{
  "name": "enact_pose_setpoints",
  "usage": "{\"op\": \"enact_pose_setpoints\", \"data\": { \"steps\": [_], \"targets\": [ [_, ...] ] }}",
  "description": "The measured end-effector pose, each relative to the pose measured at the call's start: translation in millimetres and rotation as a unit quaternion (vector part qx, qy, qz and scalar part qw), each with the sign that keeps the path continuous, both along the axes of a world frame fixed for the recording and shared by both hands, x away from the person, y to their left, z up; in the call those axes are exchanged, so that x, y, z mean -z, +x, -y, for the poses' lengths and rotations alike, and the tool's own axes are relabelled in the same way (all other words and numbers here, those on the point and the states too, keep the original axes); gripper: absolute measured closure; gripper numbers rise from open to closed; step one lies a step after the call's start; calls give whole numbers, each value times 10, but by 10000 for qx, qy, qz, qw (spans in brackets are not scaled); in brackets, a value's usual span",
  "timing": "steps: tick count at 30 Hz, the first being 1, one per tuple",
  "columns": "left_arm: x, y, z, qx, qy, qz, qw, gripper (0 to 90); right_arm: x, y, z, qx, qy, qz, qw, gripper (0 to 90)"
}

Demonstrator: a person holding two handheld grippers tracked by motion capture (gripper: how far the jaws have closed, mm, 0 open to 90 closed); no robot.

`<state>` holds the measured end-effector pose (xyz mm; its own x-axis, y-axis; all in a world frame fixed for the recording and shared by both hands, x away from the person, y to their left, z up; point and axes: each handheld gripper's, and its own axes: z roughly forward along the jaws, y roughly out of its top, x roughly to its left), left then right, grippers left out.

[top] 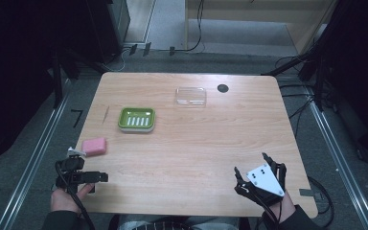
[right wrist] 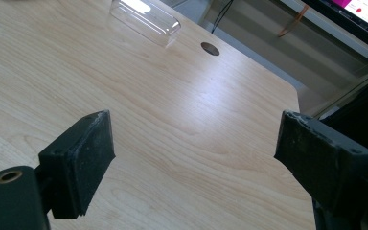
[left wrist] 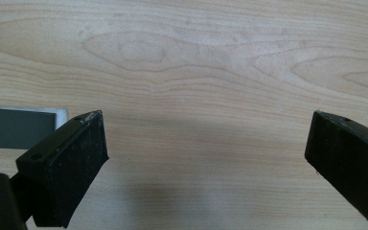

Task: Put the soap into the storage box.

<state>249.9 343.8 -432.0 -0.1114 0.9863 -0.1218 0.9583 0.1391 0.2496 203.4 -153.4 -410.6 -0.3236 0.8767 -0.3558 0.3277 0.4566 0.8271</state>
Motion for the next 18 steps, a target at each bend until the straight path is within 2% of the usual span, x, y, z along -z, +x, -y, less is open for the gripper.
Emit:
{"op": "enact_pose_setpoints", "data": {
  "steps": [9, 12, 18],
  "targets": [
    [19, 16, 0, 109, -50, -110, 9999, 12, 0, 8, -13, -22, -24, 2, 10000, 131],
    [24, 27, 16, 214, -52, -152, 9996, 11, -2, 11, -16, -27, -32, -4, 10000, 131],
    [40, 77, 53, 339, 5, -137, 9993, 6, 0, 11, -17, -26, -34, -14, 10000, 131]
  ]
}}
